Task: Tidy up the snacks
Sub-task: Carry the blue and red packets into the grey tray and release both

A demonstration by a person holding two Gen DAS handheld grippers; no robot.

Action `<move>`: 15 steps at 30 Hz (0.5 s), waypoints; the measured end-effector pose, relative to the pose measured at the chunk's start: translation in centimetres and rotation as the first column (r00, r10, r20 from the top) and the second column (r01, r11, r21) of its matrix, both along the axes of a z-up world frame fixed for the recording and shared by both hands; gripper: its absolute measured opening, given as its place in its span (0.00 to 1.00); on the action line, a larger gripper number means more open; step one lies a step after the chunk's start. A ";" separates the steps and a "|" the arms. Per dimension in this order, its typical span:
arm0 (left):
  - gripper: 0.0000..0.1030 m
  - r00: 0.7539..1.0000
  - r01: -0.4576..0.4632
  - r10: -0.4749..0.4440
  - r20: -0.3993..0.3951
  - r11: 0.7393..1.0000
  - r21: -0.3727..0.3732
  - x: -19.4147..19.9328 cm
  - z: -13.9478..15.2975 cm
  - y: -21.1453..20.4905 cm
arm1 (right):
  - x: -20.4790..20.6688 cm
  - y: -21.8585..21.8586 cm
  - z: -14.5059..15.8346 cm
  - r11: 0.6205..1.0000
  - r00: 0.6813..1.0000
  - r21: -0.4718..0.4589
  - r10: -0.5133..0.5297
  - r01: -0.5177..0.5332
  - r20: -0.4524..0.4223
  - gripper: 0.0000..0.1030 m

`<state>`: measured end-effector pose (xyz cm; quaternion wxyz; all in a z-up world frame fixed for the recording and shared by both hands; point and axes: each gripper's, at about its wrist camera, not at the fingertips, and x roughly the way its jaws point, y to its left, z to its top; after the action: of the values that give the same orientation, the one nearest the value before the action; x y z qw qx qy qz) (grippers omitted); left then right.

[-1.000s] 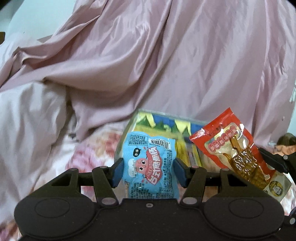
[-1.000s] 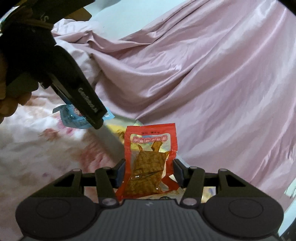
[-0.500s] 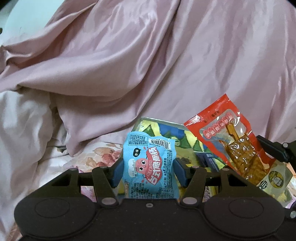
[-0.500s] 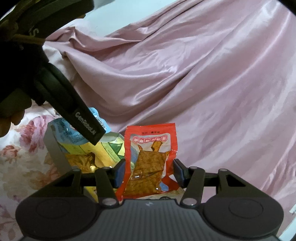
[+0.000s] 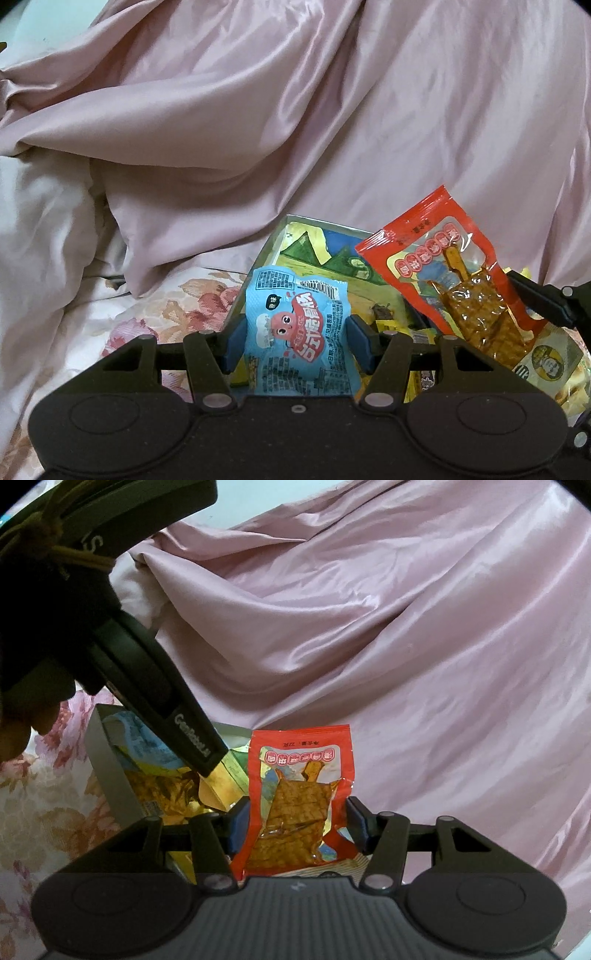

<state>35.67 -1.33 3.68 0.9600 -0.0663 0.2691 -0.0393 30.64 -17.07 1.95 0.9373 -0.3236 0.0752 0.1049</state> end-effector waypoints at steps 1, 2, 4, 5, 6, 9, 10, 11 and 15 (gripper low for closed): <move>0.58 1.000 0.001 -0.001 -0.002 1.000 -0.003 0.1 -0.1 0.0 | 0.1 0.0 0.0 1.000 1.000 0.005 -0.001 0.001 -0.004 0.57; 0.58 1.000 0.001 -0.001 -0.004 1.000 -0.004 0.2 -0.1 0.0 | 0.2 0.0 0.1 1.000 1.000 0.009 -0.002 0.002 -0.007 0.57; 0.59 1.000 -0.001 0.001 -0.008 1.000 -0.005 0.2 -0.1 -0.2 | 0.3 -0.1 0.1 1.000 1.000 0.015 -0.005 0.005 -0.013 0.57; 0.60 1.000 -0.001 0.001 -0.012 1.000 -0.008 0.3 -0.2 -0.2 | 0.4 -0.1 0.1 1.000 1.000 0.017 -0.004 0.004 -0.018 0.58; 0.58 1.000 -0.003 0.003 -0.017 1.000 -0.015 0.4 -0.3 -0.2 | 0.5 -0.1 0.1 1.000 1.000 0.017 -0.004 0.004 -0.023 0.60; 0.61 1.000 -0.010 0.010 -0.018 1.000 -0.028 0.4 -0.2 0.0 | 0.4 -0.1 0.0 1.000 1.000 0.019 -0.005 0.005 -0.020 0.64; 0.62 1.000 -0.011 0.010 -0.018 0.999 -0.032 0.4 -0.1 0.1 | 0.4 -0.1 0.0 1.000 1.000 0.019 -0.004 0.004 -0.018 0.67; 0.66 1.000 -0.013 0.012 -0.016 0.999 -0.036 0.4 0.1 0.1 | 0.3 -0.1 0.1 1.000 1.000 0.022 -0.001 0.001 -0.022 0.69; 0.76 1.000 -0.022 0.021 -0.008 0.998 -0.055 0.2 0.8 0.3 | 0.0 -0.2 0.2 1.000 1.000 0.026 -0.008 0.008 -0.012 0.72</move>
<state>35.83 -1.02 4.43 0.9572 -0.0956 0.2709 -0.0362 30.63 -17.25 2.18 0.9414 -0.3105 0.0808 0.1042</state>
